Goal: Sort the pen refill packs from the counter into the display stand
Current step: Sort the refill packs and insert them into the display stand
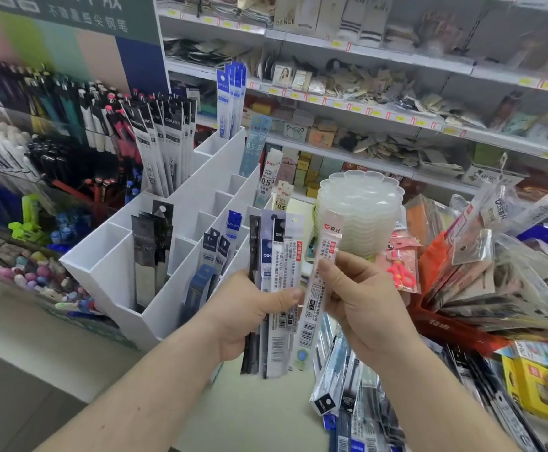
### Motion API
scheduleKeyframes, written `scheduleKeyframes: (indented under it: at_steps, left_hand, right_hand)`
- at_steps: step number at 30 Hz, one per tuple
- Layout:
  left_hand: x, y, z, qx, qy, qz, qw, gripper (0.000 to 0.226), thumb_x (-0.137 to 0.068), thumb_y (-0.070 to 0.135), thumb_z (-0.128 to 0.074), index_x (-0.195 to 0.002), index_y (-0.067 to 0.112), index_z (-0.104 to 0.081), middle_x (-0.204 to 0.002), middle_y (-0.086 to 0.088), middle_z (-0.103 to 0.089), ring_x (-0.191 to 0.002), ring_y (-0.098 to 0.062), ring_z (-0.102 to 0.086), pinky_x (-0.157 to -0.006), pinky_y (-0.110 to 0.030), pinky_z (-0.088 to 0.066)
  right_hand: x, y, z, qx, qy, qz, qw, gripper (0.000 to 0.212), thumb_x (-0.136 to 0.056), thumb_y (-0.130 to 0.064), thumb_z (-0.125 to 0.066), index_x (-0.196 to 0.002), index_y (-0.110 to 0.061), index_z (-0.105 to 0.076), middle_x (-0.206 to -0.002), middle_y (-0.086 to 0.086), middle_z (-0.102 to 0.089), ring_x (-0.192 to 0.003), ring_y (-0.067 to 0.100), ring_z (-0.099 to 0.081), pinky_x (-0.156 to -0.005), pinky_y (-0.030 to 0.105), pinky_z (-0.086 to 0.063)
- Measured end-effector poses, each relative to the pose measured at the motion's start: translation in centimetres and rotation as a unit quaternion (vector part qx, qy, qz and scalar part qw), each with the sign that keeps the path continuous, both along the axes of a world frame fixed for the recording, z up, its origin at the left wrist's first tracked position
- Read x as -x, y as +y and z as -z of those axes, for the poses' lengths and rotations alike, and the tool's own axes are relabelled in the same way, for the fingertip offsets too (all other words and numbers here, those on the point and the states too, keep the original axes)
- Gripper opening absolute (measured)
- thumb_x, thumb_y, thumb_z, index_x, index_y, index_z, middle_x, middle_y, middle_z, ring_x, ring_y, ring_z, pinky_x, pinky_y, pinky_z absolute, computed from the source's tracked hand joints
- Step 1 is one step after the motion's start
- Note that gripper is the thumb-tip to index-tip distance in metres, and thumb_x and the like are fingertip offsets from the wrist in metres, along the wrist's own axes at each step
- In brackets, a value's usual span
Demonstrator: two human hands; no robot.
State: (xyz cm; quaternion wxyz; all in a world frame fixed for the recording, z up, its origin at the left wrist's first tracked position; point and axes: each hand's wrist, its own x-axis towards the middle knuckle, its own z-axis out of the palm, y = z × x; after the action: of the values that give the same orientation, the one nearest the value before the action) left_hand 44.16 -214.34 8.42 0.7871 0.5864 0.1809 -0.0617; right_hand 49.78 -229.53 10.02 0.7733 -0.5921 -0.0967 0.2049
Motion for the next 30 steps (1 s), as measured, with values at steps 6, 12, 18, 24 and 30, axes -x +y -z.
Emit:
scheduleKeyframes:
  at_steps: [6, 12, 18, 24, 30]
  left_hand:
    - [-0.2, -0.8, -0.2, -0.018, -0.005, 0.010, 1.000, 0.047, -0.062, 0.026, -0.079, -0.105, 0.012, -0.071, -0.101, -0.011, -0.076, -0.096, -0.028, -0.073, -0.087, -0.047, -0.057]
    - [-0.3, -1.0, -0.1, -0.047, -0.020, 0.015, 0.999, 0.048, -0.064, 0.023, -0.080, -0.109, 0.012, -0.069, -0.100, -0.006, -0.077, -0.095, -0.022, -0.074, -0.087, -0.039, -0.057]
    - [-0.3, -0.9, -0.6, -0.098, -0.002, -0.028, 0.995, 0.061, -0.058, 0.045, -0.079, -0.105, 0.009, -0.064, -0.090, -0.006, -0.075, -0.075, -0.014, -0.068, -0.071, -0.035, -0.054]
    - [0.2, -2.5, -1.0, -0.255, -0.099, -0.015, 0.962, 0.035, -0.066, 0.014, -0.091, -0.081, 0.031, -0.064, -0.068, 0.019, -0.068, -0.058, 0.002, -0.063, -0.055, -0.013, -0.048]
    - [0.1, -2.4, -0.1, -0.229, -0.082, -0.061, 0.968, 0.032, -0.070, 0.004, -0.080, -0.082, 0.032, -0.068, -0.064, 0.005, -0.067, -0.055, -0.012, -0.058, -0.054, -0.024, -0.049]
  right_hand:
    - [-0.3, -0.2, -0.6, 0.041, -0.027, -0.026, 0.998, 0.019, -0.070, -0.025, -0.073, -0.086, -0.020, -0.081, -0.101, 0.040, -0.063, -0.081, 0.038, -0.056, -0.075, 0.051, -0.047]
    - [-0.9, -0.6, 0.4, 0.055, 0.013, -0.025, 0.998, 0.028, -0.069, -0.027, -0.079, -0.086, -0.005, -0.077, -0.082, 0.042, -0.058, -0.071, 0.031, -0.047, -0.069, 0.043, -0.039]
    - [-1.2, -0.6, 0.1, 0.034, 0.109, 0.042, 0.993, 0.009, -0.082, -0.009, -0.072, -0.078, -0.004, -0.065, -0.073, 0.016, -0.058, -0.044, 0.011, -0.045, -0.048, 0.022, -0.040]
    - [-1.1, 0.3, -0.8, 0.109, 0.083, 0.149, 0.979, 0.019, -0.089, -0.003, -0.063, -0.075, -0.010, -0.052, -0.045, -0.001, -0.046, -0.038, 0.014, -0.047, -0.045, 0.026, -0.035]
    - [-1.1, 0.5, -2.0, 0.098, 0.135, 0.064, 0.984, 0.020, -0.088, -0.026, -0.072, -0.087, -0.015, -0.055, -0.053, -0.003, -0.047, -0.040, 0.009, -0.037, -0.040, 0.019, -0.026]
